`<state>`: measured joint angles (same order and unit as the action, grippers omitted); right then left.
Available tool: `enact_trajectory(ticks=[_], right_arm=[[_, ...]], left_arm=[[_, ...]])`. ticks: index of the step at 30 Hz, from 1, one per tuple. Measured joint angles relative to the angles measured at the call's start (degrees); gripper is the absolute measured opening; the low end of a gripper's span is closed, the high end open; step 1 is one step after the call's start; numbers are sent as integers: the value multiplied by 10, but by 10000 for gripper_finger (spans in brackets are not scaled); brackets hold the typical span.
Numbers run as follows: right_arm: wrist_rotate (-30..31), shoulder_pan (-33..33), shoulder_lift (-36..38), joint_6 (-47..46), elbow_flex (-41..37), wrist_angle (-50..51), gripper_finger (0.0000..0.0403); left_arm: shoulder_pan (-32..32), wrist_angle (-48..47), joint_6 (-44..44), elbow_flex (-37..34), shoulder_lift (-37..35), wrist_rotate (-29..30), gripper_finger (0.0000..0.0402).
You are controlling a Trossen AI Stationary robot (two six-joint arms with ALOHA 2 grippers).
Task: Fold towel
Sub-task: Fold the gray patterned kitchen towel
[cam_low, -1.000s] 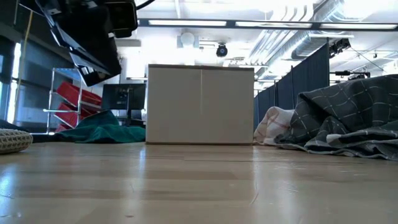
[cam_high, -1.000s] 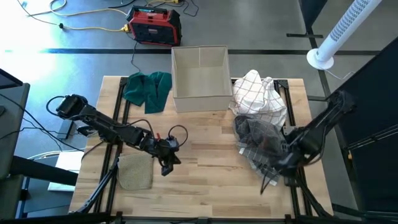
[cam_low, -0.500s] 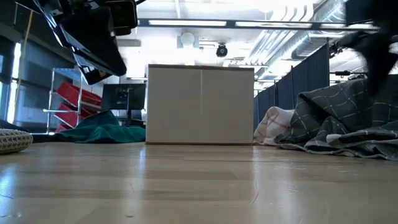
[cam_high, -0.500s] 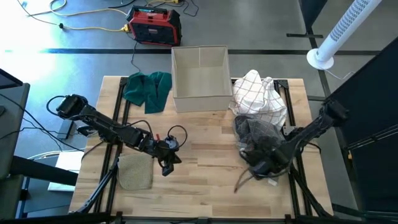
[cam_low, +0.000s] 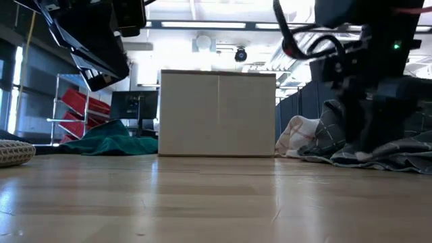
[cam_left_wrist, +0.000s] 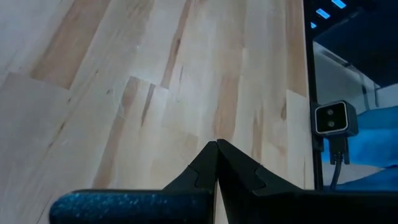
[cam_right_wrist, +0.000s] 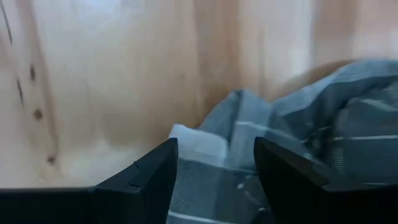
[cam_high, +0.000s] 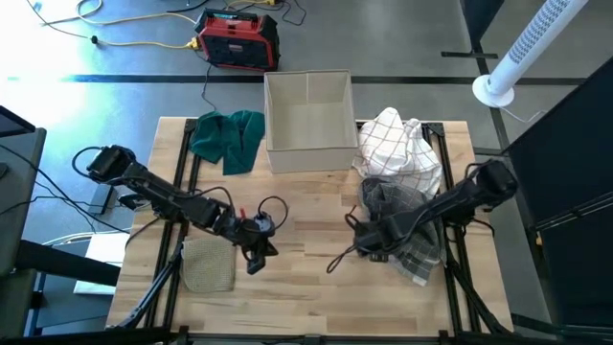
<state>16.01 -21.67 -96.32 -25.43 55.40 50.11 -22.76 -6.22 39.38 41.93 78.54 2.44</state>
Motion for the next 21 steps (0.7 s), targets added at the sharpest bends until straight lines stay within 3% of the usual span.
enact_trajectory(ticks=[11,15,16,21], right_arm=[[1,6,-22,-15,0,6,127],[-7,26,-22,-22,0,6,25],[-17,32,-22,-28,0,5,14],[-59,51,-2,-46,29,6,2]], left_arm=[[-10,-24,0,0,0,27,0],[-10,-26,-2,0,0,46,0],[-10,-26,-2,0,0,53,0],[-9,-27,-15,0,0,90,0]])
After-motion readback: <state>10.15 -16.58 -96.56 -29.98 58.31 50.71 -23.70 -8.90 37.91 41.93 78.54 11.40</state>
